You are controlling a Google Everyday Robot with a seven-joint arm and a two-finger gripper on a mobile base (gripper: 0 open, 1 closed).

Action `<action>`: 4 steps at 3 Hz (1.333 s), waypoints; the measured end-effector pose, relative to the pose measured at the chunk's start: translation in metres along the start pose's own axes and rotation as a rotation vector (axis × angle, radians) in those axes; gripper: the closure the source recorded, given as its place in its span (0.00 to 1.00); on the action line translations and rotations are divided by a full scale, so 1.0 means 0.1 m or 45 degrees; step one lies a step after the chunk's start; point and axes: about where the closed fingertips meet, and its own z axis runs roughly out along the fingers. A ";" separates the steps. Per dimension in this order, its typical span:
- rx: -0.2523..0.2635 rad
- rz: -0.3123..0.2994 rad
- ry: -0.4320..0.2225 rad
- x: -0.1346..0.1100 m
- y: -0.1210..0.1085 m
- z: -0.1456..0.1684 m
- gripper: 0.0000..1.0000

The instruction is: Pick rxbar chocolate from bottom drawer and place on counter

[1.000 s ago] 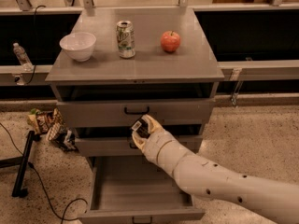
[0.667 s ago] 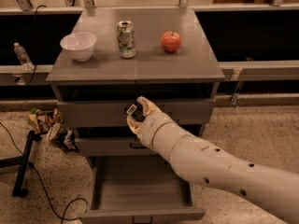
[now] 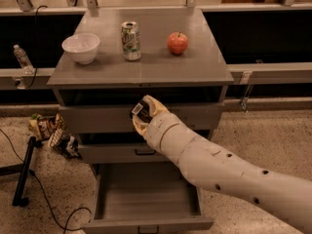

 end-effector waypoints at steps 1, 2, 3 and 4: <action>-0.003 -0.038 -0.040 -0.30 -0.39 0.08 1.00; -0.039 -0.018 -0.040 -0.33 -0.98 0.10 1.00; -0.168 0.027 -0.066 -0.43 -1.42 0.32 1.00; -0.244 0.049 -0.051 -0.27 -1.72 0.45 1.00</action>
Offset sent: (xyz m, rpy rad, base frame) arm 0.0991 -0.0569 0.1247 0.0002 0.0763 0.1049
